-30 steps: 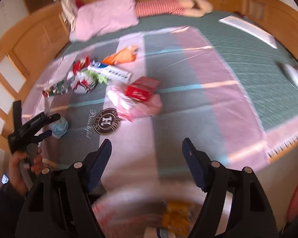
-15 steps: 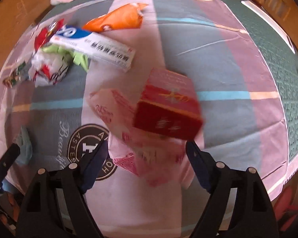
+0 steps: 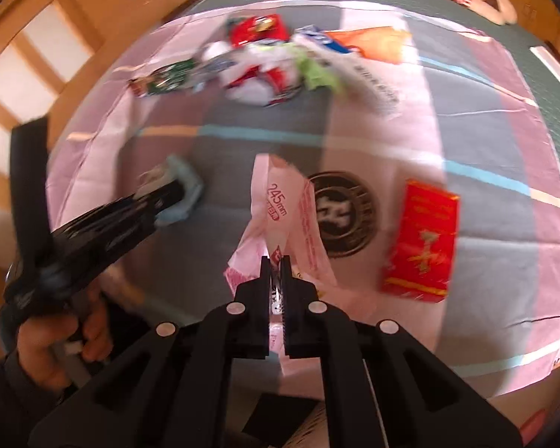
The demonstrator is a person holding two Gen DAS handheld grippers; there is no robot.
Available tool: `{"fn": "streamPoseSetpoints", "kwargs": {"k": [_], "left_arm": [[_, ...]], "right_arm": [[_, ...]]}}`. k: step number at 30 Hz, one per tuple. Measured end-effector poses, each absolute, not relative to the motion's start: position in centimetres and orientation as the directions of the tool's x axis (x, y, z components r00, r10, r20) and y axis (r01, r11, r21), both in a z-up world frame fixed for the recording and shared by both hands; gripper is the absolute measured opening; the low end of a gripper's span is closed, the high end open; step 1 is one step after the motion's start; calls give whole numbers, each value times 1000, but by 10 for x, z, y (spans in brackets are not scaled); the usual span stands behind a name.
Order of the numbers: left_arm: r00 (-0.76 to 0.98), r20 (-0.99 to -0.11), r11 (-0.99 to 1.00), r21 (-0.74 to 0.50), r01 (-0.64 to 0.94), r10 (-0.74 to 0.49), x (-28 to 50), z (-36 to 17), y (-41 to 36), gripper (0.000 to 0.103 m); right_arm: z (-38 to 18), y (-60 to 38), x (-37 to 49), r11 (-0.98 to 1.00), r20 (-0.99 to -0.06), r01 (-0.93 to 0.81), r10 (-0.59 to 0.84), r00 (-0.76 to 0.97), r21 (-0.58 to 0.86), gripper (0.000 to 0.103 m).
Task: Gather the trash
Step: 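Grasp the blue face mask with the left gripper while the right grasps the pink bag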
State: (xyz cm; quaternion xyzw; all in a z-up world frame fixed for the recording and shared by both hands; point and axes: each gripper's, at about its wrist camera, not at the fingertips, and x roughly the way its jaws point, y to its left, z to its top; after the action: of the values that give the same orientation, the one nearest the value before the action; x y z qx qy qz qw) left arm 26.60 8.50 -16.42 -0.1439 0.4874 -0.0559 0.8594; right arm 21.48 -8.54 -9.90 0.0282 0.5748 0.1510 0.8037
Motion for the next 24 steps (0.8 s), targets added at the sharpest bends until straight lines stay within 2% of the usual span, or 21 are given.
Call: {"fn": "streamPoseSetpoints", "kwargs": {"k": [8,10,12,13,17,19,21,24], "left_arm": [[580,-760,880,-452,-146,-294,250,-156,124,28],[575,-757,858,-483,-172,-311,251,-159,131,28],[575,-753,839,-507,-198,-320,251,-161,135,29],[576,-751,831,-516,-207,-323,251,-161,136,30],[596,-726,784,-572,-243,-344,251,-161,148,50],[619,-698,728,-626,-280,-362,249,-163,160,55],[629,-678,677,-668,-310,-381,248,-167,169,59],[608,-686,666,-673,-322,-400,251,-172,167,64]], "right_arm": [[-102,-76,211,943,-917,-222,301,262,246,6],[-104,-80,212,950,-920,-200,287,266,238,21],[-106,-83,217,967,-928,-157,237,289,198,75],[-108,-85,219,972,-927,-142,222,303,187,80],[-130,-74,228,977,-956,-148,186,227,155,80],[-138,-64,227,975,-964,-178,169,206,133,79],[-144,-54,226,975,-970,-207,126,208,83,50],[-147,-51,226,972,-967,-207,152,204,109,39]]}}
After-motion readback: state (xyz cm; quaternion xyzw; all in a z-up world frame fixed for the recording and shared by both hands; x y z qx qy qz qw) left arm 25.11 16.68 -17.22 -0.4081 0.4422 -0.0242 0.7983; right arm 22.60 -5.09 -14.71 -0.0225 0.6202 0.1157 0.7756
